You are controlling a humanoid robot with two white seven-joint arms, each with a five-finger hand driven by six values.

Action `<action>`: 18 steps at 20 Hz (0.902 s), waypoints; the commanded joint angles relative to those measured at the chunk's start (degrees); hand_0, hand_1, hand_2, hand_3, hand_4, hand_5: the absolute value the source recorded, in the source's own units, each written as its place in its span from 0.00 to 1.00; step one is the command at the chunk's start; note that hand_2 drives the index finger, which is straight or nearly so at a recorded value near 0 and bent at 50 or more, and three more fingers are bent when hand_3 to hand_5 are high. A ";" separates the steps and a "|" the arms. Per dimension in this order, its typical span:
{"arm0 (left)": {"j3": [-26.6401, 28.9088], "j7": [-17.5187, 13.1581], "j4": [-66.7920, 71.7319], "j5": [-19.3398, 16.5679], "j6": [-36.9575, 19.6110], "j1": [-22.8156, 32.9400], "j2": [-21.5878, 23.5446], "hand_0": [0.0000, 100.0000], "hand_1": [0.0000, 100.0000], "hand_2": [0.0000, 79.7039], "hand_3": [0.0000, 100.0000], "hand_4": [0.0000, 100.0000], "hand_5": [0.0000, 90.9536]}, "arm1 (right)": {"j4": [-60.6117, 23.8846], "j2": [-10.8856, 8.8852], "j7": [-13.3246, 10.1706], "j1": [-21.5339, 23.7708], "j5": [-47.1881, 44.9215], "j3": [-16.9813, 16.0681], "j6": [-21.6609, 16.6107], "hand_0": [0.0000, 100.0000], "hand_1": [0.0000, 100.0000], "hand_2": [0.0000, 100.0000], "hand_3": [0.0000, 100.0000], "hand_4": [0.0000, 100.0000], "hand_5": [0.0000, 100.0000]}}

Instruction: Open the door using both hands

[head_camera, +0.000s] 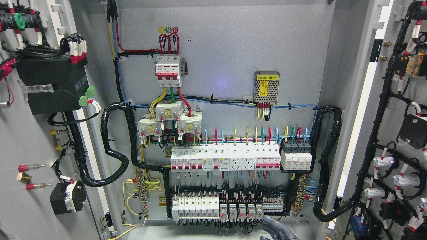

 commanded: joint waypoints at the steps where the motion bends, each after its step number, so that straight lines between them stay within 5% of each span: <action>1: -5.97 -0.07 -24.89 -0.15 -1.75 1.10 9.97 0.00 0.00 0.00 0.00 0.00 0.00 | -1.23 -1.29 0.02 3.15 -0.05 -7.06 -2.45 0.19 0.00 0.00 0.00 0.00 0.00; 5: -7.22 -0.07 -29.89 -0.24 -2.63 -0.30 10.94 0.00 0.00 0.00 0.00 0.00 0.00 | -1.32 -1.29 0.02 4.73 -0.05 -10.05 -3.06 0.19 0.00 0.00 0.00 0.00 0.00; 10: -7.22 -0.07 -31.31 -0.32 -3.41 -8.47 10.50 0.00 0.00 0.00 0.00 0.00 0.00 | -1.32 -1.20 0.02 5.53 -0.05 -13.30 -6.49 0.19 0.00 0.00 0.00 0.00 0.00; 18: -8.80 -0.07 -32.36 -0.24 -15.88 -12.35 11.03 0.00 0.00 0.00 0.00 0.00 0.00 | -1.32 -1.82 0.02 6.40 -0.05 -17.00 -8.16 0.19 0.00 0.00 0.00 0.00 0.00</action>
